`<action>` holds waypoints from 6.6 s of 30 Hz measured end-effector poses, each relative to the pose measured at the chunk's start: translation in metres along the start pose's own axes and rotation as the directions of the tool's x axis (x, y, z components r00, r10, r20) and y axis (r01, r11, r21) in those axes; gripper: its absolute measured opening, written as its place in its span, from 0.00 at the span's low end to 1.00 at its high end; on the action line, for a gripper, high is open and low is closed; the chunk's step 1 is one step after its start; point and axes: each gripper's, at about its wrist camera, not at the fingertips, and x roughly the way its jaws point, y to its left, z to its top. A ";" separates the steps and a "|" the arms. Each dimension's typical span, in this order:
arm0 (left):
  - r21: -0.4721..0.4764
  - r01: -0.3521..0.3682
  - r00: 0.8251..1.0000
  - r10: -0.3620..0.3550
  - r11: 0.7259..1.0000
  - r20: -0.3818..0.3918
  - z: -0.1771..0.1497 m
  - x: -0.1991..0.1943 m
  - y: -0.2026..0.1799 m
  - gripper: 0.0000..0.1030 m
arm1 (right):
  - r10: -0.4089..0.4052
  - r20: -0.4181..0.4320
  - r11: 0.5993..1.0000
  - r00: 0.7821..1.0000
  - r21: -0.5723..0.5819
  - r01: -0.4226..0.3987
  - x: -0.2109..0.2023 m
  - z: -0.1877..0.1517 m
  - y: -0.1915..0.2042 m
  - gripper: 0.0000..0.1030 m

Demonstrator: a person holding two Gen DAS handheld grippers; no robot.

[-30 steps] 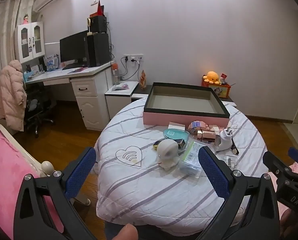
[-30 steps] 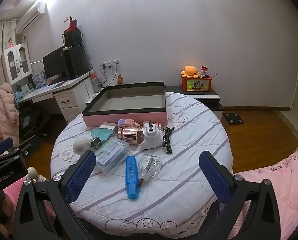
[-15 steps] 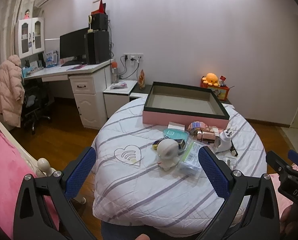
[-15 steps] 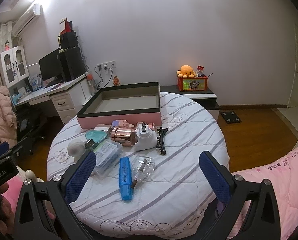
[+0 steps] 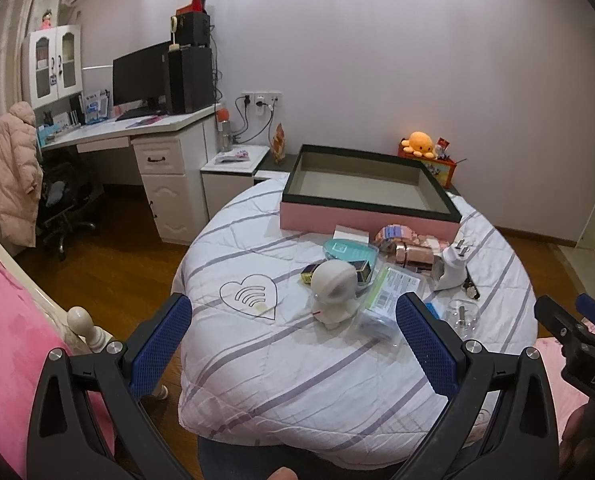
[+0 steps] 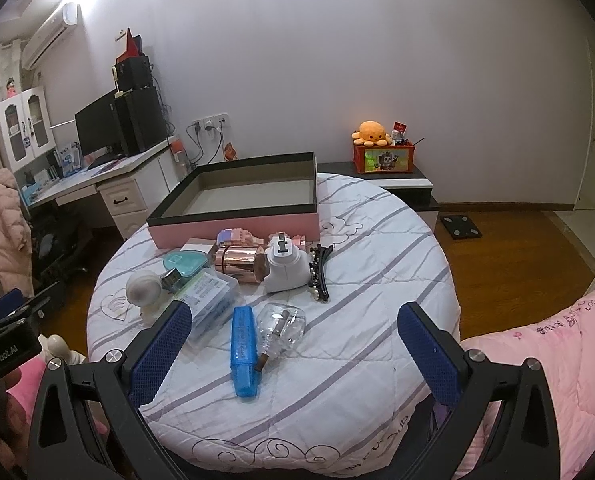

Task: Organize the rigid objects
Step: 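Move left tool to white figurine while right tool moves to white plug, then close left tool on white figurine while right tool closes on white plug, then carry figurine in left tool and plug in right tool over pink box, then open left tool releasing figurine while right tool releases plug into box, then withdraw both tools from the box back toward the items on the bed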

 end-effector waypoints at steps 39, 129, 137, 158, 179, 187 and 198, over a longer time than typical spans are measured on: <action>-0.032 0.055 0.986 -0.059 0.998 -0.156 -0.011 0.143 -0.006 1.00 | -0.035 -0.149 0.996 0.988 -0.090 0.022 0.144 0.017 0.003 1.00; 0.098 0.116 0.984 -0.128 0.988 0.125 0.072 0.079 -0.010 1.00 | 0.163 -0.018 0.986 0.986 0.043 -0.162 0.092 0.084 -0.012 1.00; 0.072 0.103 0.983 -0.112 0.992 0.146 0.038 0.011 -0.004 1.00 | 0.112 0.039 0.992 0.993 0.047 -0.113 0.023 0.039 -0.024 1.00; 0.013 0.079 0.993 -0.080 0.997 0.085 0.010 -0.004 0.013 1.00 | 0.110 0.013 0.992 0.994 0.056 -0.110 0.008 -0.002 -0.028 1.00; 0.005 0.091 0.995 -0.091 0.996 0.040 0.001 0.010 0.016 1.00 | 0.107 -0.013 0.994 0.994 0.036 -0.106 0.012 -0.002 -0.026 1.00; 0.030 0.100 0.995 -0.101 0.995 0.020 -0.006 0.018 0.009 1.00 | 0.102 -0.027 0.995 0.994 0.016 -0.102 0.017 -0.004 -0.025 1.00; 0.038 0.108 0.994 -0.107 0.993 -0.028 -0.018 0.038 0.004 1.00 | 0.101 -0.079 0.995 0.992 -0.006 -0.102 0.034 -0.012 -0.023 1.00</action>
